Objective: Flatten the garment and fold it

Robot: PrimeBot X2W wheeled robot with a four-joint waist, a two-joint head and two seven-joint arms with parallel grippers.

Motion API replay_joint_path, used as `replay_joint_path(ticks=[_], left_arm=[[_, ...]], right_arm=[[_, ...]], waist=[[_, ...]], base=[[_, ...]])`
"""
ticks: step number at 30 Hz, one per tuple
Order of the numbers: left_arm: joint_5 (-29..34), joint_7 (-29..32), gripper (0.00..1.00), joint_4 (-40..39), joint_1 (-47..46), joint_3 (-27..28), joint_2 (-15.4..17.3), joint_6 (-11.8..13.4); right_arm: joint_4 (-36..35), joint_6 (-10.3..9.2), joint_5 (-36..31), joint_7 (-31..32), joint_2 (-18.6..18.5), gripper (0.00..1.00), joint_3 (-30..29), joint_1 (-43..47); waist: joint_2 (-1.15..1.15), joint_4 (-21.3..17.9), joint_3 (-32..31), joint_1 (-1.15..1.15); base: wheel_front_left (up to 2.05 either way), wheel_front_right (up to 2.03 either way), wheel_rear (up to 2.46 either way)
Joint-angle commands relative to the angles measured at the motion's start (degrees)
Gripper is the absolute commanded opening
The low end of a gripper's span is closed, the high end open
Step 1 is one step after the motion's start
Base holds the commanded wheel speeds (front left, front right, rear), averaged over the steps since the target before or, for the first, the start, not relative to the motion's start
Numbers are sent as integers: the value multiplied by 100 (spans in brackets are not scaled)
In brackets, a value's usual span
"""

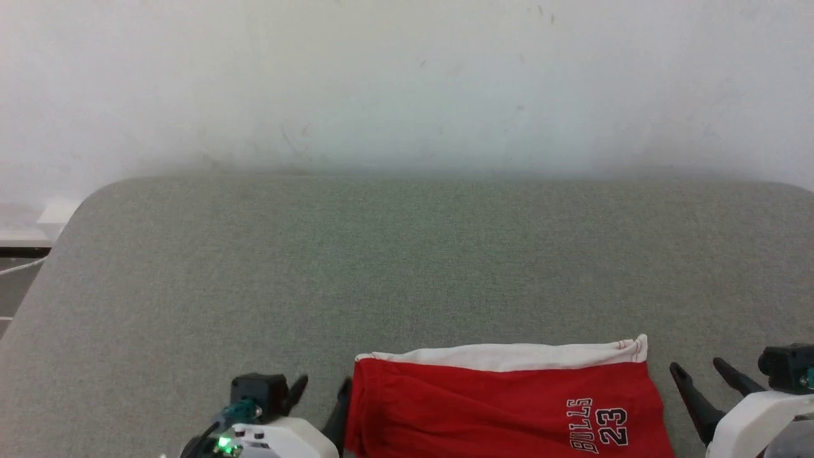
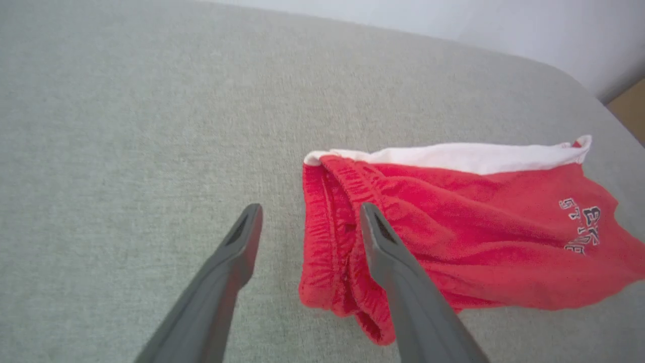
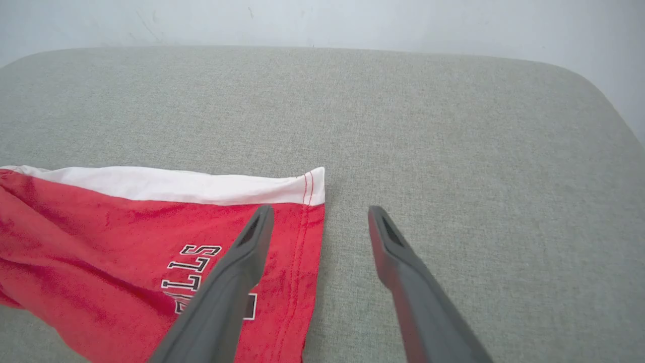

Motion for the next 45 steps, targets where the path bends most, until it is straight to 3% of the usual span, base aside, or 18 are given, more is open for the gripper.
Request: replay_joint_path(ticks=[1, 5, 8, 19, 24, 38, 39, 40, 41, 45], left_arm=[[155, -431, 100, -216, -35, 97, 45, -34], [594, -1892, 100, -368, -95, 451, 26, 70], [772, -2310, 100, -229, -46, 642, -47, 119], [2315, -2405, 100, -764, 429, 1405, -546, -364], [2452, -2406, 100, -559, 557, 1683, -815, -688], [2870, -2406, 100, -419, 454, 2141, -1245, -1222], [2895, -2406, 100, -414, 452, 2157, -1266, -1245], [2917, -2406, 100, -410, 451, 2175, -1286, -1263], [2935, -2406, 100, -406, 448, 2194, -1305, -1281], [2987, -2406, 100, -376, 468, 2284, -1359, -1346]], right_arm=[[-63, -12, -75, -95, 25, 100, -38, 22], [-119, -12, -418, -273, -1, 100, 11, 113], [-79, -12, -723, -436, -5, 100, 24, 167], [438, -12, -1043, -551, 404, 100, -267, 266], [891, -12, -844, -423, 520, 100, -336, 155], [1794, -12, -102, 178, 588, 100, 91, -140], [1852, -12, -42, 209, 595, 75, 146, -147], [1890, -12, 9, 233, 590, 19, 224, -153], [1910, -12, 38, 232, 562, 0, 317, -160], [1933, -12, 112, -17, 442, 0, 426, -242]], waist=[[-1, 80, -37, 0], [-1, 145, -22, 0], [-1, 203, -8, 0], [-1, 420, 188, 0], [-1, 530, 323, 0], [-1, 790, 575, 0], [-1, 798, 589, 0], [-1, 803, 606, 0], [-1, 807, 619, 0], [-1, 773, 609, 0]], base=[[0, 0, 0], [0, 0, 0], [0, 0, 0], [0, 0, 0], [0, 0, 0], [0, 0, 0], [0, 0, 0], [0, 0, 0], [0, 0, 0], [0, 0, 0]])
